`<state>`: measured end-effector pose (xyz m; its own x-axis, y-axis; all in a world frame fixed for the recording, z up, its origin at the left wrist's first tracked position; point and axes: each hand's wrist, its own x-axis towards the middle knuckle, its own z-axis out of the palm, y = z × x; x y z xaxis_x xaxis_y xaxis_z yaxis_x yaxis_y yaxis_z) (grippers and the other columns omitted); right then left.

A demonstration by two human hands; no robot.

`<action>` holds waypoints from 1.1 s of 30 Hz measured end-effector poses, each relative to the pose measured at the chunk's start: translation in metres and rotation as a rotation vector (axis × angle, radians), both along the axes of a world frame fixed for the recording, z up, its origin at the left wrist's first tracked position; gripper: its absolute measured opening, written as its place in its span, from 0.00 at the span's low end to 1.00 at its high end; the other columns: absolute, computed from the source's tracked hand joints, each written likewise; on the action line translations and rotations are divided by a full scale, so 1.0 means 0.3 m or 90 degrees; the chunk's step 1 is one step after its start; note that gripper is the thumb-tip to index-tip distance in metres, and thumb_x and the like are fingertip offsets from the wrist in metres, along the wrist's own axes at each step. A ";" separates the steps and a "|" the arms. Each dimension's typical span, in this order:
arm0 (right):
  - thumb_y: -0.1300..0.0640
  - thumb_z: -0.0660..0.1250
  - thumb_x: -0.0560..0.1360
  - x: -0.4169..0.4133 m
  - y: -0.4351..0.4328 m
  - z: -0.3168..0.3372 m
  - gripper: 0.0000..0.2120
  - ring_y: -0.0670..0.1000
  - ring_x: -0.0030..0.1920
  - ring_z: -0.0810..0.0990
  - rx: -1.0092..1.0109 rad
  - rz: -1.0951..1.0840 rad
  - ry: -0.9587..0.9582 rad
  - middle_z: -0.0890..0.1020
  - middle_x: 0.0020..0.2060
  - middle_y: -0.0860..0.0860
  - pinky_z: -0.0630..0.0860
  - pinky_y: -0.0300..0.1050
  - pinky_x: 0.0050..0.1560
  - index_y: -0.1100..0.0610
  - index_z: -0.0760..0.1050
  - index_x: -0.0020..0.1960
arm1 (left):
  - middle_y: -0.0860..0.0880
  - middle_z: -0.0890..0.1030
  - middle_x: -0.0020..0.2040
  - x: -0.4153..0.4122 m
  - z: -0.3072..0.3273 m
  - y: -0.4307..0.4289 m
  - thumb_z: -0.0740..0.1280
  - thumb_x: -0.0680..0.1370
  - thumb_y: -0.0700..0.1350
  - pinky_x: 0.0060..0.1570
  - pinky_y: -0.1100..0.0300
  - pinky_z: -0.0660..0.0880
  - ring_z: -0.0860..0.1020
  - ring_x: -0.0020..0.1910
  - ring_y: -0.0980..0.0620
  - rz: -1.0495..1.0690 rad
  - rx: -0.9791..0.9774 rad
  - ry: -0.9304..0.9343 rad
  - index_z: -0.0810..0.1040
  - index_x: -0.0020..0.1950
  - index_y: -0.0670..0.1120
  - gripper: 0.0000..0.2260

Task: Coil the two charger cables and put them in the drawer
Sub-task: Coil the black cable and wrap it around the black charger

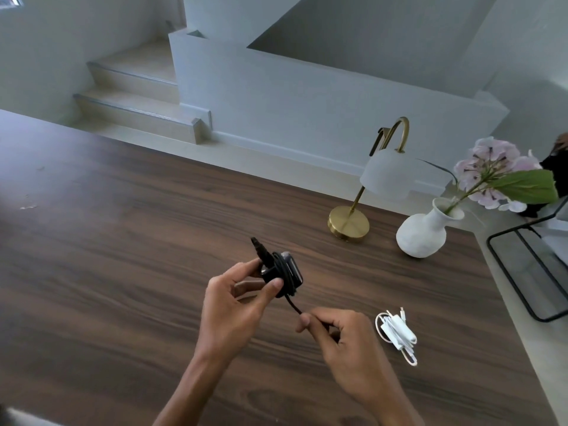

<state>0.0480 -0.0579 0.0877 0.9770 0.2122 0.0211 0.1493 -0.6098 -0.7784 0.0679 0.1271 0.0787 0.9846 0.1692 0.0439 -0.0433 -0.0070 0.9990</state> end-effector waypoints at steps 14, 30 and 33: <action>0.44 0.67 0.77 -0.004 -0.045 0.067 0.07 0.45 0.26 0.67 -0.118 0.025 0.042 0.71 0.23 0.46 0.61 0.35 0.29 0.42 0.81 0.44 | 0.44 0.88 0.48 -0.001 -0.085 0.033 0.72 0.70 0.44 0.46 0.61 0.84 0.87 0.48 0.48 0.034 -0.185 0.060 0.83 0.58 0.45 0.16; 0.45 0.67 0.77 0.018 -0.061 0.148 0.07 0.44 0.34 0.80 -0.166 0.013 0.013 0.84 0.33 0.43 0.75 0.39 0.37 0.45 0.83 0.47 | 0.56 0.81 0.49 -0.042 -0.132 0.006 0.77 0.72 0.38 0.47 0.62 0.82 0.83 0.46 0.59 -0.015 0.334 -0.174 0.82 0.61 0.49 0.19; 0.52 0.69 0.78 0.056 -0.067 0.132 0.06 0.44 0.30 0.80 -0.100 -0.021 0.049 0.84 0.30 0.44 0.74 0.34 0.33 0.48 0.85 0.45 | 0.55 0.80 0.50 -0.058 -0.188 0.008 0.77 0.72 0.41 0.39 0.59 0.80 0.82 0.43 0.58 -0.067 0.428 -0.233 0.81 0.63 0.48 0.19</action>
<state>0.0648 -0.0781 0.1273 0.9809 0.1752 -0.0851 0.0708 -0.7279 -0.6820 0.0506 0.1295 0.0223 0.8970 -0.1021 0.4300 -0.4038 -0.5847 0.7036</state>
